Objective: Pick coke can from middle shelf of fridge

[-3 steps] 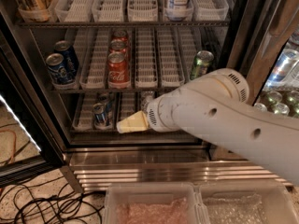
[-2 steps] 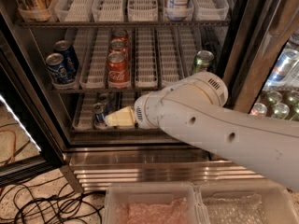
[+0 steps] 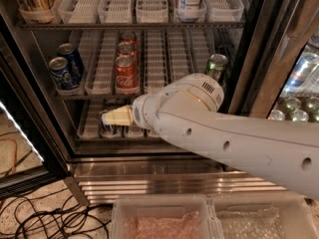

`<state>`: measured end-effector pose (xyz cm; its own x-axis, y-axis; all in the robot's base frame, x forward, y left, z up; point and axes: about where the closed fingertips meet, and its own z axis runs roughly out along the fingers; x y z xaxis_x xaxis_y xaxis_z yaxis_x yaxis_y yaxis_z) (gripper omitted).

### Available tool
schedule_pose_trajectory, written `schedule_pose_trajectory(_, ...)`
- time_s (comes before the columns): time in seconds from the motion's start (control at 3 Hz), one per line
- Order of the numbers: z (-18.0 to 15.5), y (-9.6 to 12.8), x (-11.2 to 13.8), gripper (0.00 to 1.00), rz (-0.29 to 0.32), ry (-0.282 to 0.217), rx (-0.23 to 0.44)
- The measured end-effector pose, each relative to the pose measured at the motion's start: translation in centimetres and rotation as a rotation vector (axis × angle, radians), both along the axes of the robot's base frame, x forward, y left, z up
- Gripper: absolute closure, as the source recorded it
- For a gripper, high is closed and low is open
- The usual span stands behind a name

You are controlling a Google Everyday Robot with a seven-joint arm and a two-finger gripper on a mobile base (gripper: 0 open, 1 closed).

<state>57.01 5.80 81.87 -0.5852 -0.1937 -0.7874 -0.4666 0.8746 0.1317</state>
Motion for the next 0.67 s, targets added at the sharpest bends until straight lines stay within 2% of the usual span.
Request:
schedule_pose_trajectory(0.33,0.6,0.0,0.8,0.0,0.008,-0.054,0.01)
schedule_pose_trajectory(0.67,2.4,-0.4,3.3,0.0,0.01,-0.141,0.068)
